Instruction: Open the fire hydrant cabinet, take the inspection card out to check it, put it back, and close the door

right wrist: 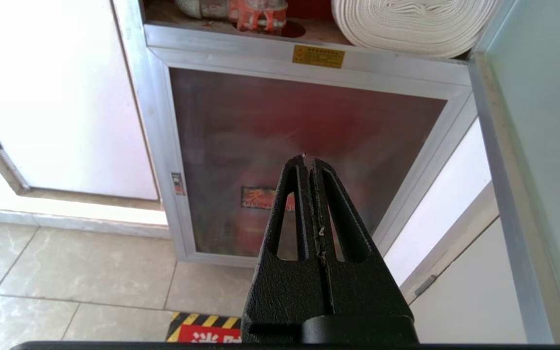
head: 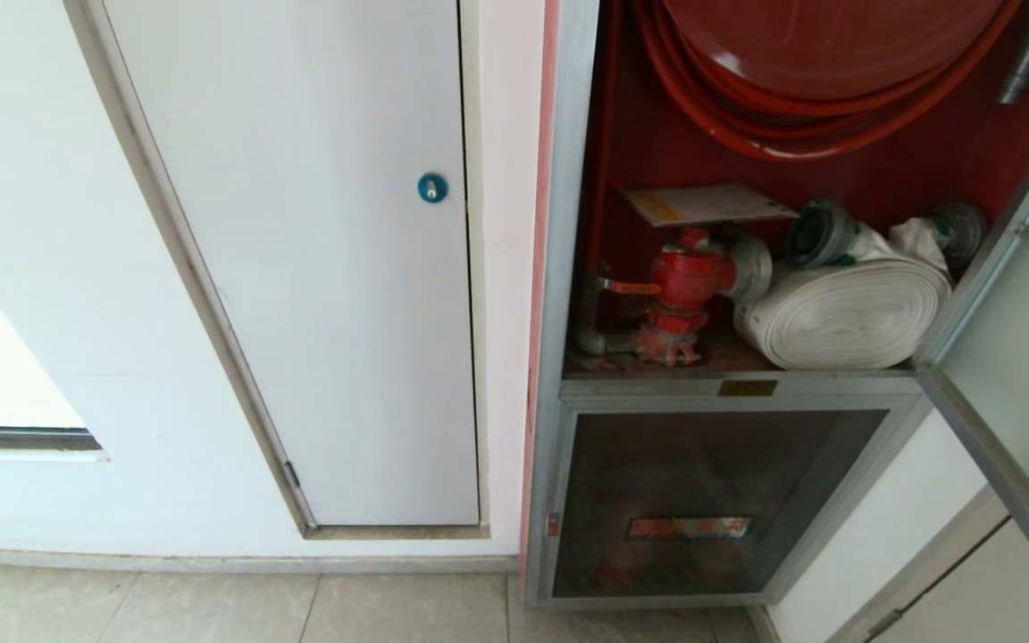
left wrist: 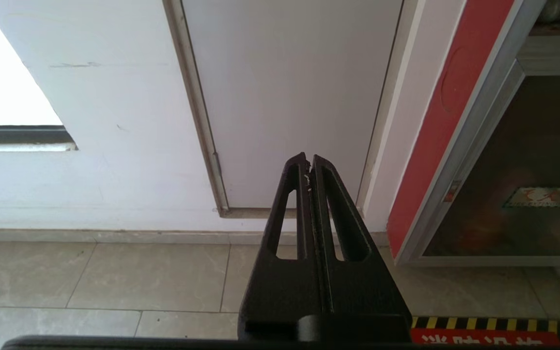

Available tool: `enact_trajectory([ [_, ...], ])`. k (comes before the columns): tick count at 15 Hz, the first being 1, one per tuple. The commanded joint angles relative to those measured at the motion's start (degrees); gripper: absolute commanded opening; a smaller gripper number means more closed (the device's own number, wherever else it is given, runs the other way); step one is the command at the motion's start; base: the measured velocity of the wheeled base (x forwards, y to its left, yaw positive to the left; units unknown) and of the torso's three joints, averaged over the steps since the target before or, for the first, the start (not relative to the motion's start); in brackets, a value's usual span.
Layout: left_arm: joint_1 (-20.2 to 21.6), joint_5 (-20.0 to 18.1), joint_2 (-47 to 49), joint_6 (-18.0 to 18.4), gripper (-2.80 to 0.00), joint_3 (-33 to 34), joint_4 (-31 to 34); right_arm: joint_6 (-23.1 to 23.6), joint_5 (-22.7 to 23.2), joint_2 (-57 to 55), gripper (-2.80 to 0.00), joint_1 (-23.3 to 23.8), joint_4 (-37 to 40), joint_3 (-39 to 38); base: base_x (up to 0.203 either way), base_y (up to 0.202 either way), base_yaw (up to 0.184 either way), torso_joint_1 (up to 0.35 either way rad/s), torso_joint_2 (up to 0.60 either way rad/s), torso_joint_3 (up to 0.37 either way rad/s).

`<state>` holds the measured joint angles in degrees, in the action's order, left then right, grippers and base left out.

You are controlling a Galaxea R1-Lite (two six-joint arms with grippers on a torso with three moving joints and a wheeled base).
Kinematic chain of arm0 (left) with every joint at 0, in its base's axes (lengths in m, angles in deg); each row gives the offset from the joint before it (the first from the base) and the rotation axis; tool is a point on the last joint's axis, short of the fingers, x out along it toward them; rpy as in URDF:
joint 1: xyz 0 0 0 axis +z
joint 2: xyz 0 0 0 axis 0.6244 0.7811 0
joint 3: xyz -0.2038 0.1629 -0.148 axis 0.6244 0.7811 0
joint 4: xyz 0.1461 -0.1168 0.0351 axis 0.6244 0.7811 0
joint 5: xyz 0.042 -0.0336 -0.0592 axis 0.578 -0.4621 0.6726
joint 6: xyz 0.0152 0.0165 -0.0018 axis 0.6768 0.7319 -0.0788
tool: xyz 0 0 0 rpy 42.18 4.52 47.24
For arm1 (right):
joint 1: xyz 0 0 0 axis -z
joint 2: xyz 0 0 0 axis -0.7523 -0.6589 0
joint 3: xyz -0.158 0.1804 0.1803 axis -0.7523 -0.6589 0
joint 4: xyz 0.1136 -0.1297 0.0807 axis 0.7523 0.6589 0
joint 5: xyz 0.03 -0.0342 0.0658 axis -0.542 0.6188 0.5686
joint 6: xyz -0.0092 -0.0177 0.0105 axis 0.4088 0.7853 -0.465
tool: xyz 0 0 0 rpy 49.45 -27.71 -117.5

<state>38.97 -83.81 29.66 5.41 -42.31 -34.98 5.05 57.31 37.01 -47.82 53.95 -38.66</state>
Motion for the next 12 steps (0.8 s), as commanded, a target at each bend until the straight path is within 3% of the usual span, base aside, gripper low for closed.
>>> enact_trajectory([
  [1,0.0,0.0,0.0,0.0,-2.80,0.1,0.0,0.1,0.0,0.0,-2.80,0.0,0.0,0.0,0.000,0.000,0.000,0.027,0.00,-0.005],
  [8,0.0,0.0,0.0,-0.1,-2.80,0.1,0.0,0.3,-0.1,0.0,-2.80,0.0,0.3,0.9,0.000,0.000,0.000,0.000,0.00,0.000],
  [12,0.0,0.0,0.0,-0.1,-2.80,0.1,0.0,0.2,-0.4,0.0,-2.80,0.0,4.9,9.3,0.000,0.000,0.000,0.000,0.00,0.000],
])
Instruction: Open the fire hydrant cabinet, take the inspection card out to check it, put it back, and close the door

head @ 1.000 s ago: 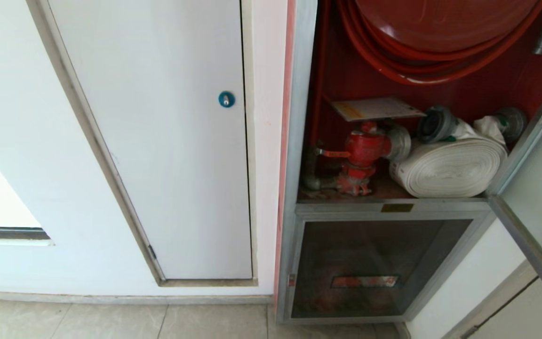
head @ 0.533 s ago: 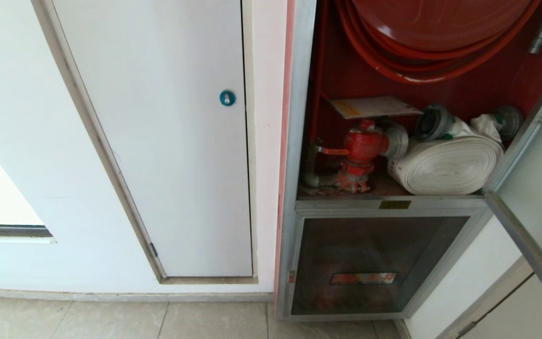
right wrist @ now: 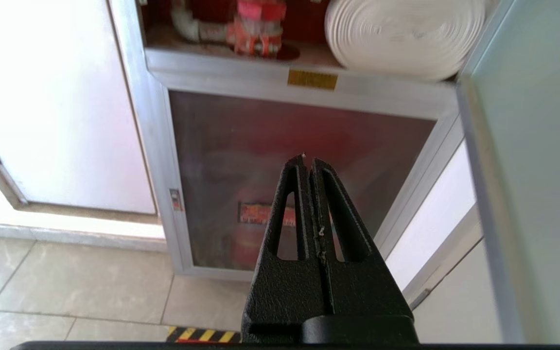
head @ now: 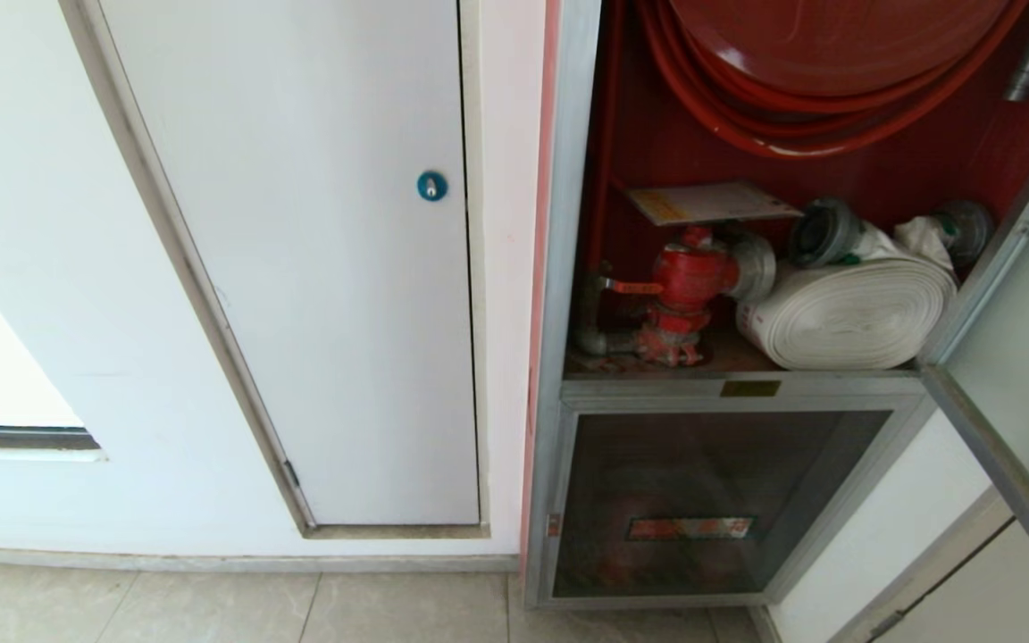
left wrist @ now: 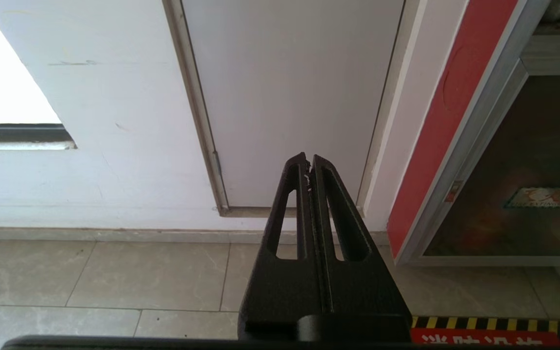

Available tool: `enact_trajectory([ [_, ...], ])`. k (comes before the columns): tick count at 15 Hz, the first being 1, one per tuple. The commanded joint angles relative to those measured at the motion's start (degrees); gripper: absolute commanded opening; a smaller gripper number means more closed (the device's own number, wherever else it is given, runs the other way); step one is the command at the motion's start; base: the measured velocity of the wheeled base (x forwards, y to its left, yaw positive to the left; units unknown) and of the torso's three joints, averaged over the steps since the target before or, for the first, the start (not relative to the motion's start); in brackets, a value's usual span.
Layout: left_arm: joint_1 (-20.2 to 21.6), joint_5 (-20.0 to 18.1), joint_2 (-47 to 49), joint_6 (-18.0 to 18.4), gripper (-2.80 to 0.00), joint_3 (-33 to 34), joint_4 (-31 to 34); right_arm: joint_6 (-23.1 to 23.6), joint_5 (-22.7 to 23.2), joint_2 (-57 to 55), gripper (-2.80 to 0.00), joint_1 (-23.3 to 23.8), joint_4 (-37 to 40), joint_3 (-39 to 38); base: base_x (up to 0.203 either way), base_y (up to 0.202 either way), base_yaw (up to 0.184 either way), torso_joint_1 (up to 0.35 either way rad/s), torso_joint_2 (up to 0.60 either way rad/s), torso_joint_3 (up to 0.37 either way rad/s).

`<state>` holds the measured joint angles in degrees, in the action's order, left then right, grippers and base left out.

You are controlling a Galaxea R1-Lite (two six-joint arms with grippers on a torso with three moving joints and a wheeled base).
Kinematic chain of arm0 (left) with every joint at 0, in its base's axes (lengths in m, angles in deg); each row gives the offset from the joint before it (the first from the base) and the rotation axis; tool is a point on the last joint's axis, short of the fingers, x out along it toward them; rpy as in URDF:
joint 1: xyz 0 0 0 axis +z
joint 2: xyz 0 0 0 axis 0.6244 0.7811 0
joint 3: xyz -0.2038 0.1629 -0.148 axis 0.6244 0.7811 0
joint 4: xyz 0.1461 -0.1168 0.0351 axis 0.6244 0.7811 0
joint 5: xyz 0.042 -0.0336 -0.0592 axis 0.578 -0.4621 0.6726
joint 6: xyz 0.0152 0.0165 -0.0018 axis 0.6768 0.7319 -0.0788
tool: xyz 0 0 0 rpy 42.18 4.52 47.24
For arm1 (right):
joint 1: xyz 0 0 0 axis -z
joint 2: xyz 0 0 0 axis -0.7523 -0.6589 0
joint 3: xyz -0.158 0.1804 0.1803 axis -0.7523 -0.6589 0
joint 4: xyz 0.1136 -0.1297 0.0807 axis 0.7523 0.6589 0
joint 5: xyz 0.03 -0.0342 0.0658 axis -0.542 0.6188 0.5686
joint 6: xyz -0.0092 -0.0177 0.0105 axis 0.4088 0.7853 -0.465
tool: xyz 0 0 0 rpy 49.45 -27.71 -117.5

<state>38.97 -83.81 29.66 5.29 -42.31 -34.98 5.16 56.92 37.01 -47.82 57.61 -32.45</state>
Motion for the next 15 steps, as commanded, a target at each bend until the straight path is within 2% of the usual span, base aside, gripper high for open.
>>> enact_trajectory([
  [1,0.0,0.0,0.1,0.0,-2.80,0.1,0.0,0.0,-0.2,-0.2,-2.80,0.0,3.7,5.9,0.000,0.000,0.000,0.000,0.00,0.000],
  [4,0.0,0.0,0.0,0.0,-2.80,0.0,0.0,-0.3,-2.7,-2.6,-2.80,0.0,10.2,13.7,0.000,0.000,0.000,0.000,0.00,0.000],
  [10,0.0,0.0,0.1,0.0,-2.80,0.1,0.0,-2.4,-13.3,-8.3,-2.80,0.1,11.9,22.1,0.000,0.000,0.000,0.000,0.00,0.000],
  [15,0.0,0.0,0.0,0.0,-2.80,0.1,0.0,-4.1,-15.9,-8.5,-2.80,0.1,25.4,32.0,0.000,0.000,0.000,0.000,0.00,0.000],
])
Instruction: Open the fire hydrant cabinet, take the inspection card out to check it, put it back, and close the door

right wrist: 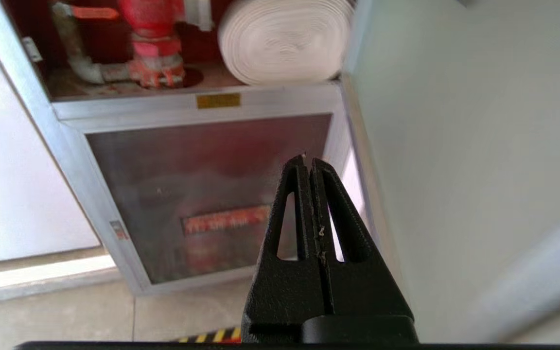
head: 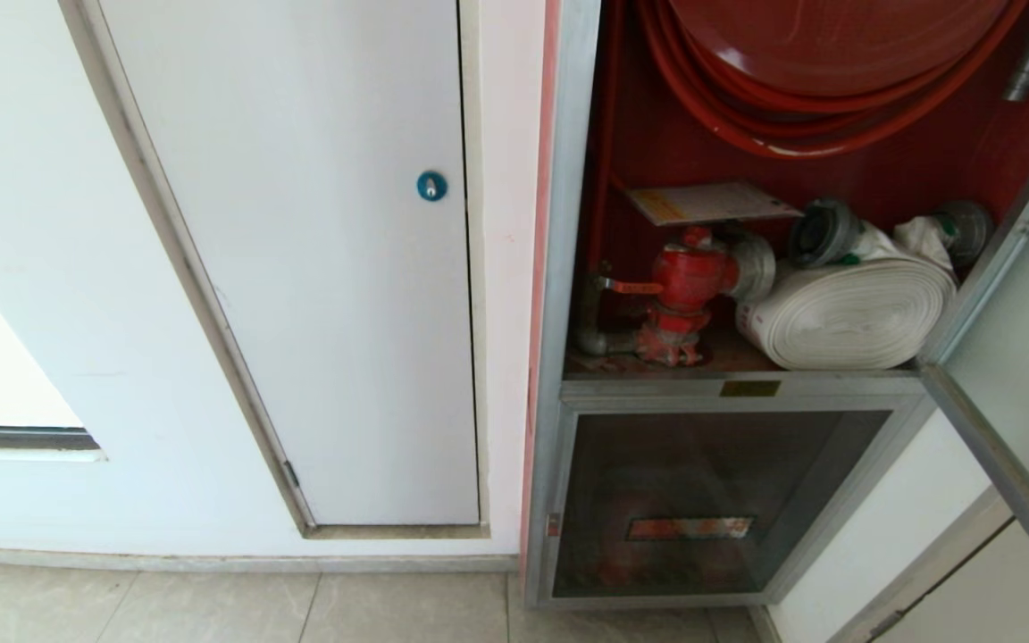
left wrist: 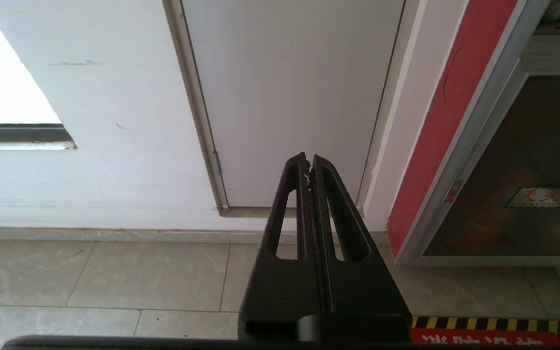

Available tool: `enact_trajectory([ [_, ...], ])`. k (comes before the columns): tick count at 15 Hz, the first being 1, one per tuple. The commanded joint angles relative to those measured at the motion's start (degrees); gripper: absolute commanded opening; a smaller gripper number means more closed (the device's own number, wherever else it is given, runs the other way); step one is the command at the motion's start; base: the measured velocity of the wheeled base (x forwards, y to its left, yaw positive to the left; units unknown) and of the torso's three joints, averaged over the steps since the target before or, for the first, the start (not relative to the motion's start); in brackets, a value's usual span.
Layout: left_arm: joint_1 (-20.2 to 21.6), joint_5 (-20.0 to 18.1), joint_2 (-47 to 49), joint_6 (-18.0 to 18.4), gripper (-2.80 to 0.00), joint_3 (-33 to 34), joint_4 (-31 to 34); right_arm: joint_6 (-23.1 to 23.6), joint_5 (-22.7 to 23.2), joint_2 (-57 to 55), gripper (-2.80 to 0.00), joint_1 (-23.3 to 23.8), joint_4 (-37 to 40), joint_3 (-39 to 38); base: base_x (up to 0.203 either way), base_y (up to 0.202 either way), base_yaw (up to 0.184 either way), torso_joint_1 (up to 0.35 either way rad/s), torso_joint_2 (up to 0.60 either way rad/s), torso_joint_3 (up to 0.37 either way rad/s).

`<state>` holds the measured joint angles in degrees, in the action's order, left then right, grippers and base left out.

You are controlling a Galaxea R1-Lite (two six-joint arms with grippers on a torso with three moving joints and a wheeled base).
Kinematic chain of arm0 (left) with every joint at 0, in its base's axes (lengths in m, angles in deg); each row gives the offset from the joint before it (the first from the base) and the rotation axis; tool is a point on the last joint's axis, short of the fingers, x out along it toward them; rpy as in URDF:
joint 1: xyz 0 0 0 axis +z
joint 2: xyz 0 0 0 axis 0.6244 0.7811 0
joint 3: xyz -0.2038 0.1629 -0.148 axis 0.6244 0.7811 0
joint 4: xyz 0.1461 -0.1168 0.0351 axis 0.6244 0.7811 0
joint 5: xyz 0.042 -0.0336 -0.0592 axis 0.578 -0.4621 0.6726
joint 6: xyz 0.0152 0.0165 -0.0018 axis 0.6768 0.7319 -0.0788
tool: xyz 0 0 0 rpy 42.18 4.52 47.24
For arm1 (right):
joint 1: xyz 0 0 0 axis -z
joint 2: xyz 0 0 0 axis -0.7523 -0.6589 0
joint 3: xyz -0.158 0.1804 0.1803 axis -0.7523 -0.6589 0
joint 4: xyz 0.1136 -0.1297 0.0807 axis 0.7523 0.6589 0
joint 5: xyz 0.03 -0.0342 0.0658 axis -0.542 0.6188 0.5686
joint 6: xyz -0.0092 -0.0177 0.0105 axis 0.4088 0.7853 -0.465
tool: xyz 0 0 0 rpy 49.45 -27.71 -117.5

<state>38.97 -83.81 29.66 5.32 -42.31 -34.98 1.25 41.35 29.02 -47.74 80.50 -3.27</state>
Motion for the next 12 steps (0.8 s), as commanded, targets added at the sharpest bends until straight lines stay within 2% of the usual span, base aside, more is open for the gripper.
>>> enact_trajectory([
  [1,0.0,0.0,0.1,0.0,-2.80,0.1,0.0,-0.6,-1.3,-0.5,-2.80,0.0,5.3,5.1,0.000,0.000,0.000,0.000,0.00,0.000],
  [4,0.0,0.0,0.0,0.0,-2.80,0.1,0.0,-0.8,-6.4,-0.5,-2.80,0.0,11.6,9.8,0.000,0.000,0.000,0.000,0.00,0.000],
  [10,0.0,0.0,0.1,0.0,-2.80,0.1,0.0,-0.2,-19.0,-0.5,-2.80,0.0,16.7,15.0,0.000,0.000,0.000,0.000,0.00,0.000],
  [12,0.0,0.0,0.1,0.0,-2.80,0.1,0.0,1.4,-23.3,-0.5,-2.80,0.0,19.0,16.8,0.000,0.000,0.000,0.000,0.00,0.000],
])
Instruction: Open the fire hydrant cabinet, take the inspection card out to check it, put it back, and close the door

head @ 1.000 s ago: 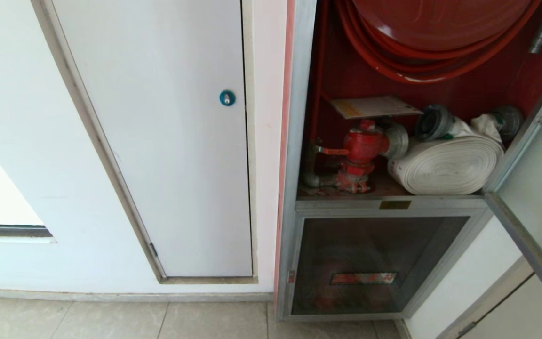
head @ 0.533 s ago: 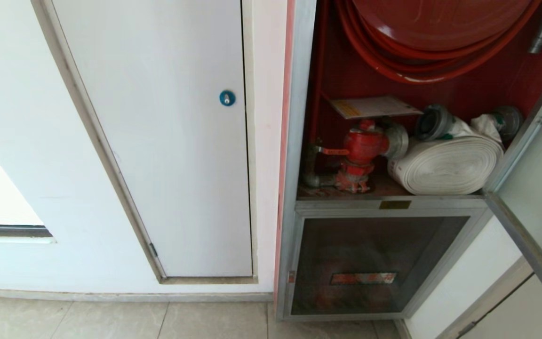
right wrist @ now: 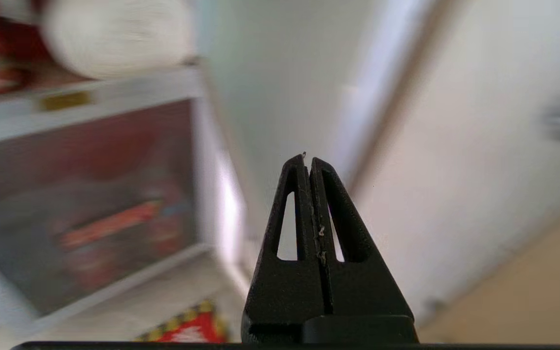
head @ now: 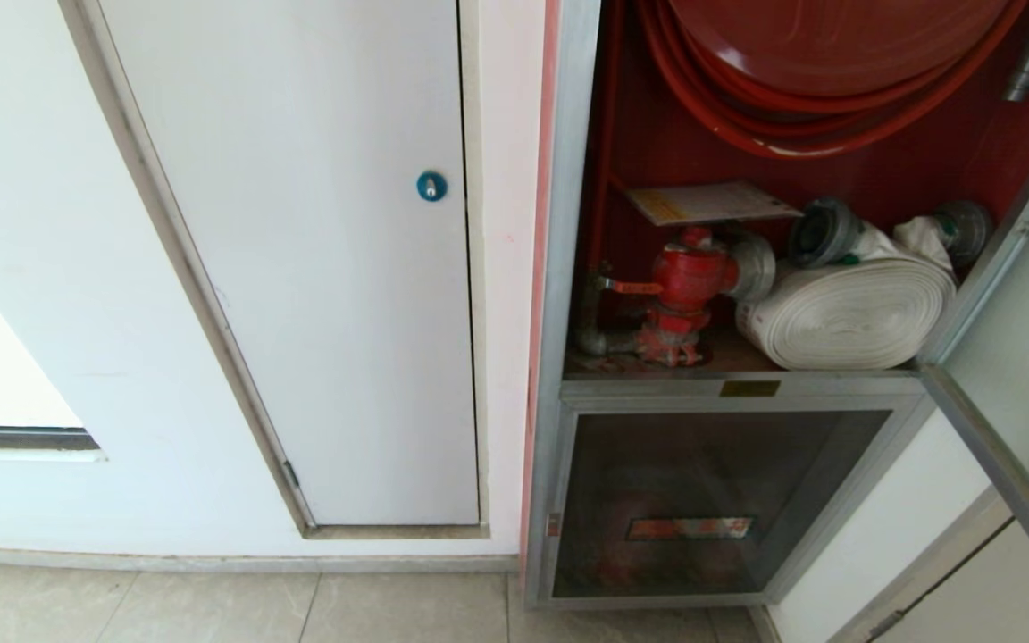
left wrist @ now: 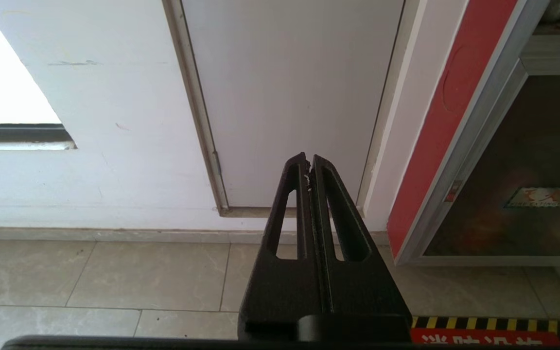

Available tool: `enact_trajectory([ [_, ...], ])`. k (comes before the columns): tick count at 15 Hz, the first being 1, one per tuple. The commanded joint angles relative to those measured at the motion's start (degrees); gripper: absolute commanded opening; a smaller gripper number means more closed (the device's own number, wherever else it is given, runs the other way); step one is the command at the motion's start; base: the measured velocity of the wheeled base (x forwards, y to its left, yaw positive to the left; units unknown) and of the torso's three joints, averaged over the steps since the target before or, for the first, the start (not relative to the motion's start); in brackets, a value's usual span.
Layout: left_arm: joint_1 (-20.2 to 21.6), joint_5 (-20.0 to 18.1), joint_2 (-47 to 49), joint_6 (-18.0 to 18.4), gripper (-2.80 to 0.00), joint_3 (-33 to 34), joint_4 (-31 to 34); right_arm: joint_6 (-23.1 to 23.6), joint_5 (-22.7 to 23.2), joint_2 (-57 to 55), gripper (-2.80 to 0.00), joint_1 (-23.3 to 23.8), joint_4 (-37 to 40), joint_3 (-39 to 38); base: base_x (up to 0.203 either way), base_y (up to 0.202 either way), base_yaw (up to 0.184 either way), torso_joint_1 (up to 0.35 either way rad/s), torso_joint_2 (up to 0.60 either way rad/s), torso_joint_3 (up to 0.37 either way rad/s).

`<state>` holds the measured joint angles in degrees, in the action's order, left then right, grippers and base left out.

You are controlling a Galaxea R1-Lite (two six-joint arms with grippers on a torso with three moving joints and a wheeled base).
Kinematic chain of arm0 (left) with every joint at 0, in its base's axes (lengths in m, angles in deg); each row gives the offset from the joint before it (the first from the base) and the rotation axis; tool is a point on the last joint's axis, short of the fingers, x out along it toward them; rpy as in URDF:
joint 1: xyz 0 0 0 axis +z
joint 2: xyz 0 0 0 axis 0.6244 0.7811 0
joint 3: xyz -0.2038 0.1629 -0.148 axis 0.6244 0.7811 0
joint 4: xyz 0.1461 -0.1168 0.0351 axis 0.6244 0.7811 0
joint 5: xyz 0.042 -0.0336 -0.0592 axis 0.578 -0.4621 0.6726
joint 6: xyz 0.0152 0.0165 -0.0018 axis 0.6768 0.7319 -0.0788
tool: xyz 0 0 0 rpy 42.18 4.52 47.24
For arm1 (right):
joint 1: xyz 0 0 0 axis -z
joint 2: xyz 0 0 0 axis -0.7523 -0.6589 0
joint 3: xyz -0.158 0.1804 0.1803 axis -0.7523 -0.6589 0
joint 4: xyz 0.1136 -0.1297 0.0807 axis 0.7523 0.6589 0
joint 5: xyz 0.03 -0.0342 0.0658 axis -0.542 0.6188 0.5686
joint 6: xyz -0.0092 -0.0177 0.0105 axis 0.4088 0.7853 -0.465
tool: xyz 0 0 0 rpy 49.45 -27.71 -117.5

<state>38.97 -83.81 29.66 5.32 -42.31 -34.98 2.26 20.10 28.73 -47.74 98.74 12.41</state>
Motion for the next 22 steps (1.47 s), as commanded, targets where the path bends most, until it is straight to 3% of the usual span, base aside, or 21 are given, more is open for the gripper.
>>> enact_trajectory([
  [1,0.0,0.0,0.0,0.0,-2.80,0.1,0.0,1.5,-4.9,-0.2,-2.80,0.0,1.5,1.6,0.000,0.000,0.000,0.000,0.00,0.000],
  [3,0.0,0.0,0.0,0.0,-2.80,0.1,0.0,3.7,-9.5,-0.2,-2.80,0.0,2.4,2.1,0.000,0.000,0.000,0.000,0.00,0.000],
  [10,0.0,0.0,0.0,0.0,-2.80,0.1,0.0,4.7,-12.2,-0.6,-2.80,0.0,10.2,10.0,0.000,0.000,0.000,0.000,0.00,0.000],
  [22,0.0,0.0,0.0,0.0,-2.80,0.1,0.0,3.3,-16.0,-14.1,-2.80,0.1,5.8,17.2,0.000,0.000,0.000,0.000,0.00,0.000],
])
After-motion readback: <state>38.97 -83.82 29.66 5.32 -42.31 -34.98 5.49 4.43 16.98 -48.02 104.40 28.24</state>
